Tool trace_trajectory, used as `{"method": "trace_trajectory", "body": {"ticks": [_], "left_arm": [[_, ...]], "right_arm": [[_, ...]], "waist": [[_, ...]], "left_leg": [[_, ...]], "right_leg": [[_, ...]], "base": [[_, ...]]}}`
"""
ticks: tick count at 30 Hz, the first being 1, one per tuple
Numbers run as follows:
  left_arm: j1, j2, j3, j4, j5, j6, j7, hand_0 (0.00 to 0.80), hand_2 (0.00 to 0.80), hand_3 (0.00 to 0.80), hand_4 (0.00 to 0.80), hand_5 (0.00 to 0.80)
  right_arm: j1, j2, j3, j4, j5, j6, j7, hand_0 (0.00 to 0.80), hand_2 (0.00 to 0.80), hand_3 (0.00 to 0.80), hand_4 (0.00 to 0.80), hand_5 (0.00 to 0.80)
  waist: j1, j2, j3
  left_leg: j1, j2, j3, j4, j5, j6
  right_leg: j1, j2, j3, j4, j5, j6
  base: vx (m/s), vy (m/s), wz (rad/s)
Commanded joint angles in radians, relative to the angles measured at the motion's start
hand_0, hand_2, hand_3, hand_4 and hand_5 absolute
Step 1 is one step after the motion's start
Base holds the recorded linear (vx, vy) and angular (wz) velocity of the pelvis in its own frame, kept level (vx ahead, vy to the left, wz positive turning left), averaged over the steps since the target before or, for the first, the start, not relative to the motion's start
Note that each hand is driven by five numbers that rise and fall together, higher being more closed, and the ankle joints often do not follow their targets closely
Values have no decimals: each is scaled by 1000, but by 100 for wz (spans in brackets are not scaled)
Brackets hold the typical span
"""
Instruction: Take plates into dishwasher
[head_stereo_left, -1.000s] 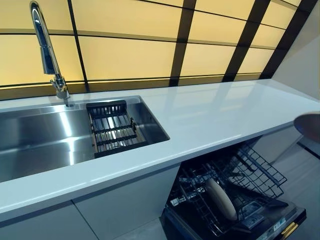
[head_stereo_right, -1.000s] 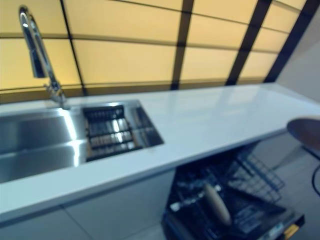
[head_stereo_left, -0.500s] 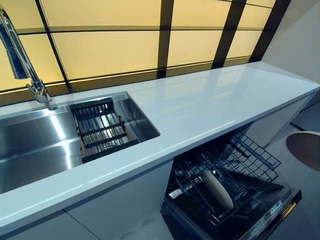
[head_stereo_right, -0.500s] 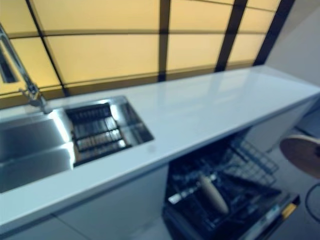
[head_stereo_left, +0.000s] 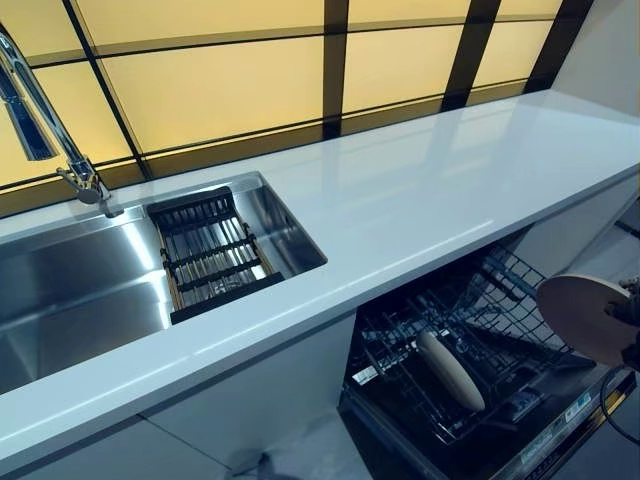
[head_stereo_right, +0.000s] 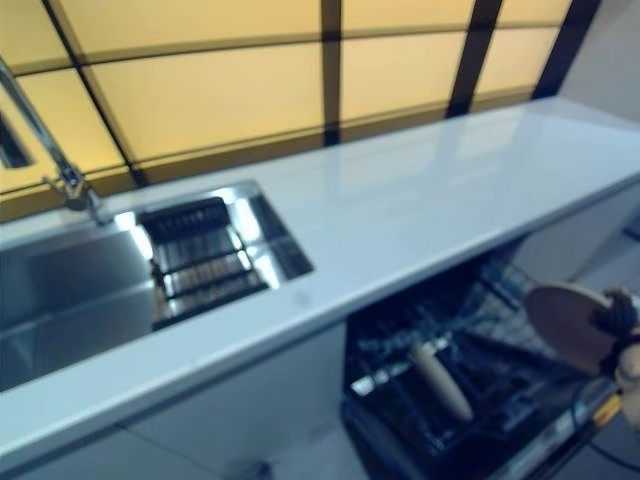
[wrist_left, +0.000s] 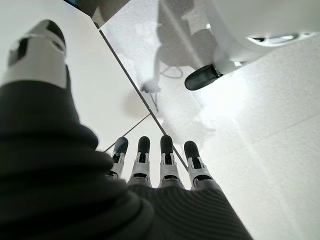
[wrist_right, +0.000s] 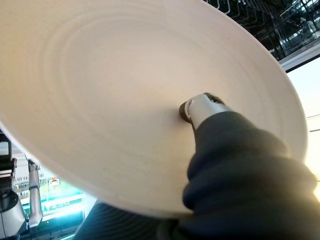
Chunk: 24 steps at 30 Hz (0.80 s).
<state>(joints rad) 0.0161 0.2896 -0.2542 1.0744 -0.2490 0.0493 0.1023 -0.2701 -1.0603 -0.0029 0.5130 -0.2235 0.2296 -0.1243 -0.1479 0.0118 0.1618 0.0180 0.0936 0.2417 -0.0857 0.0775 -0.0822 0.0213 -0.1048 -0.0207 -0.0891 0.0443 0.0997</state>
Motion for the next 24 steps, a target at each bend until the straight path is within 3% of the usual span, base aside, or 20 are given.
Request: {"method": "trace_trajectory", "body": {"ticks": [1, 17, 24], "left_arm": [[-45, 33, -14, 9, 38, -33, -11, 0, 0, 0, 0, 0], [-64, 44, -56, -53, -29, -60, -27, 0, 0, 0, 0, 0], [-69, 38, -75, -64, -39, -67, -29, 0, 0, 0, 0, 0]], "right_arm": [[-158, -11, 45, 27, 16, 11, -66, 800, 800, 800, 800, 800], [-407, -77, 199, 139, 52, 39, -88, 800, 800, 800, 800, 800], [-474, -81, 253, 199, 64, 67, -83, 800, 800, 800, 800, 800]], "waist": [[49, -33, 17], [69, 72, 96], [76, 93, 108]], "left_leg": [[24, -32, -63, -2, -57, 28], [-51, -69, -85, -2, -28, 13], [-65, -78, -90, -2, -23, 10]], "right_leg": [[-50, -20, -43, 21, 63, 30], [-115, -51, -56, 24, 70, 26], [-128, -58, -61, 25, 72, 25]], "base": [[-100, -33, 7], [-79, 21, 5], [-39, 15, 5]]}}
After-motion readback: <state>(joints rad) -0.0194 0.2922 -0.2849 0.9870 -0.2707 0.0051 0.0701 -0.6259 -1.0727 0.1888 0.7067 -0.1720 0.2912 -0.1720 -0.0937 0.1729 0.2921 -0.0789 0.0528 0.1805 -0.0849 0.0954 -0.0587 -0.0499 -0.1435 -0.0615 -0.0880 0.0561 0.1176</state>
